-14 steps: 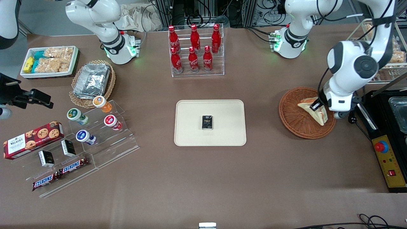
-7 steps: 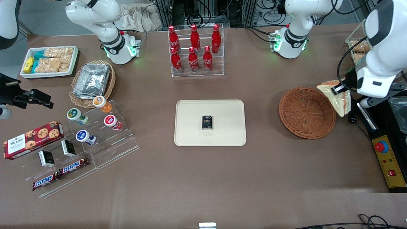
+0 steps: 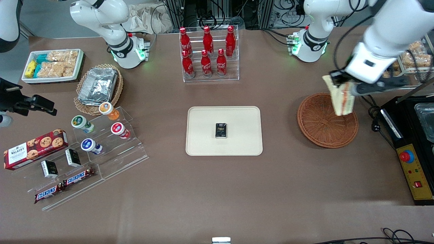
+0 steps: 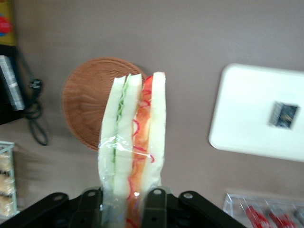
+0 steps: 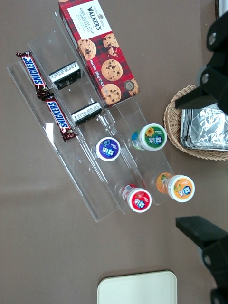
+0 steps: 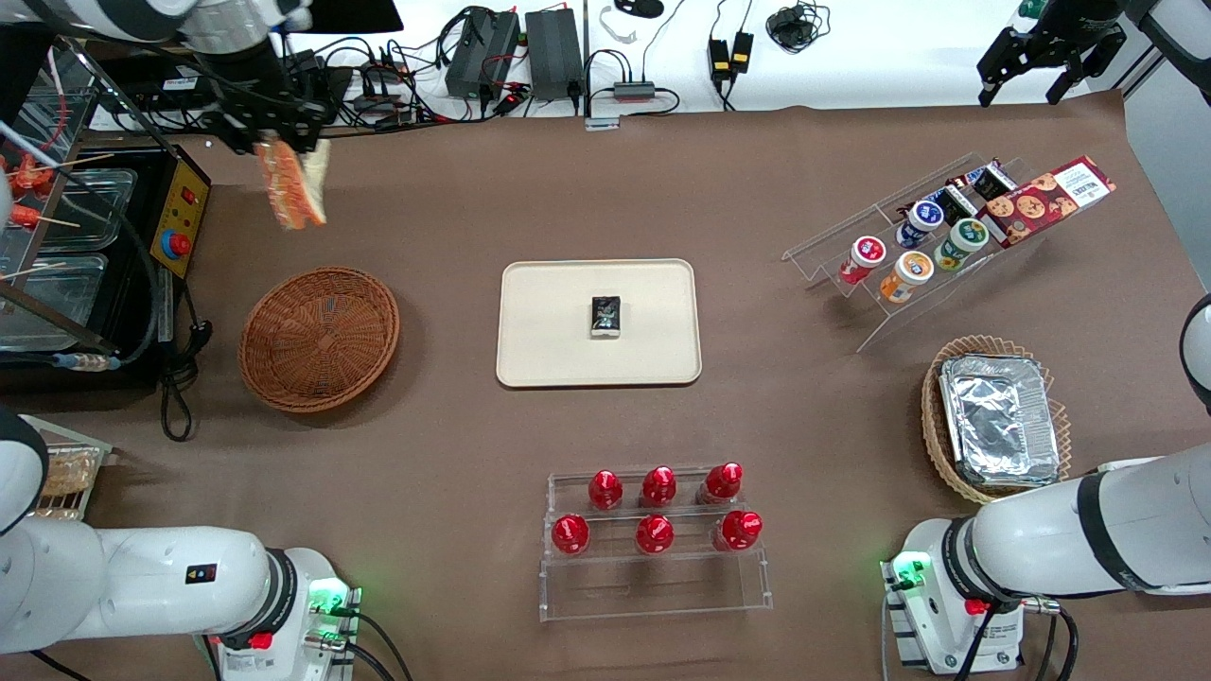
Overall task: Place sandwich from basket to tray
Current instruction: 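Carry the sandwich to the white tray beside the black packet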
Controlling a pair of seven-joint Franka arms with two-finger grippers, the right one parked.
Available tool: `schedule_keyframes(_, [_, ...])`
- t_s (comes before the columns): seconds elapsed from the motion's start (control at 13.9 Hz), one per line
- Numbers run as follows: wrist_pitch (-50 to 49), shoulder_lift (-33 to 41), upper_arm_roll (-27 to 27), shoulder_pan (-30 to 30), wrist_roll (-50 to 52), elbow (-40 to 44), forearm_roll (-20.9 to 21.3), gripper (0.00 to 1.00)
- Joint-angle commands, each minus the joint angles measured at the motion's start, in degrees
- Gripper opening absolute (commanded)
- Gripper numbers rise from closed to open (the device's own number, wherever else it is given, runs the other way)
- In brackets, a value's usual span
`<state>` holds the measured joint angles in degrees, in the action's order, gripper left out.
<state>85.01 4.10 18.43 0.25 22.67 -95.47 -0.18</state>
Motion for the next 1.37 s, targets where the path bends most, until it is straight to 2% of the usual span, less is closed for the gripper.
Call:
schedule_keyframes(0.0, [0.1,-4.1,4.6,0.1,-0.8,2.1,-2.0,0.00])
schedule_keyframes(0.22, [5.4,-8.4,8.8,-0.4,1.0,0.5,-1.8,0.00])
schedule_keyframes(0.5, [18.1,-13.4,9.5,-5.1,7.6,-5.0,0.0,0.00])
schedule_keyframes(0.86, [26.7,-23.2,9.5,-9.9,14.6,-5.7,7.4,0.00])
schedule_keyframes(1.15, [33.7,-28.5,9.4,-10.9,14.9,-8.2,10.5,0.00])
schedule_keyframes(1.3, [38.5,-31.8,9.4,-11.0,17.3,-9.6,14.2,0.00])
